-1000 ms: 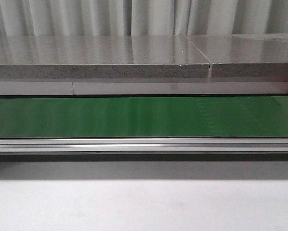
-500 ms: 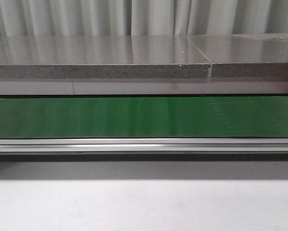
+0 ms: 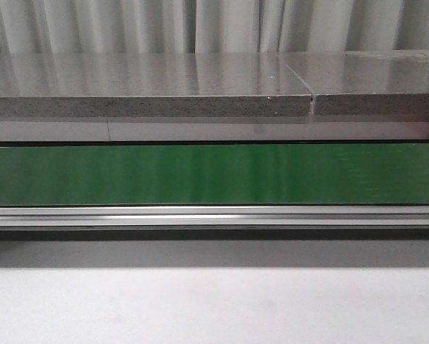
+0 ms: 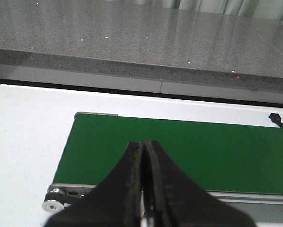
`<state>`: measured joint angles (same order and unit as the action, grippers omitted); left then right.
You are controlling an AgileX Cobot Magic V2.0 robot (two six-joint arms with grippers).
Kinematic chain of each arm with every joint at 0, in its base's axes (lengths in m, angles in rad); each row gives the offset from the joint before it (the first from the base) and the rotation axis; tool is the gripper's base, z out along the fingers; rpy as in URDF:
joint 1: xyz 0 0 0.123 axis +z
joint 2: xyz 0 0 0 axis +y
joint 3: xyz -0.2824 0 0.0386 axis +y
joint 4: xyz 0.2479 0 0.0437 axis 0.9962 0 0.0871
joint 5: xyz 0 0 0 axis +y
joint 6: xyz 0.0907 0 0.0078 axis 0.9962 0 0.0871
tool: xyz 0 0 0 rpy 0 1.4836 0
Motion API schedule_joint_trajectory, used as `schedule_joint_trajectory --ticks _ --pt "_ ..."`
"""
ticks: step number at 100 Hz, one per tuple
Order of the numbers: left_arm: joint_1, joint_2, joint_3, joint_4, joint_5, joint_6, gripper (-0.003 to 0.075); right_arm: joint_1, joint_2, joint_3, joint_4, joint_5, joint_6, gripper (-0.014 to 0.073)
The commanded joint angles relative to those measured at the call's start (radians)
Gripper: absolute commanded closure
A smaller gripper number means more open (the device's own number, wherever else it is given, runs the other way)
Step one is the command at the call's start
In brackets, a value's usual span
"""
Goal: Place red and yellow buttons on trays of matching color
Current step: 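Open the right gripper and raise it back over the belt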
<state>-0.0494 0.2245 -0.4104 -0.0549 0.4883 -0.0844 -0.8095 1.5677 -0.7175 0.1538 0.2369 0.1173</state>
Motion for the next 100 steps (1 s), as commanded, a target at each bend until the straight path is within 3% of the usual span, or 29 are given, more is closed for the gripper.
schedule_joint_trajectory --ticks 1,43,69,100 --pt "-0.008 0.011 -0.027 -0.003 -0.074 -0.001 0.0739 -0.003 -0.072 -0.021 -0.008 -0.051 -0.002 0.0125" --pt "-0.008 0.011 -0.027 -0.003 -0.074 -0.001 0.0739 0.043 -0.319 -0.024 0.029 -0.04 -0.002 0.0125" --pt "-0.008 0.011 -0.027 -0.003 -0.074 -0.001 0.0739 0.228 -0.47 -0.024 0.029 -0.04 -0.012 0.0125" --pt "-0.008 0.011 -0.027 -0.003 -0.074 -0.001 0.0739 0.494 -0.6 -0.024 0.029 -0.012 -0.178 0.0125"
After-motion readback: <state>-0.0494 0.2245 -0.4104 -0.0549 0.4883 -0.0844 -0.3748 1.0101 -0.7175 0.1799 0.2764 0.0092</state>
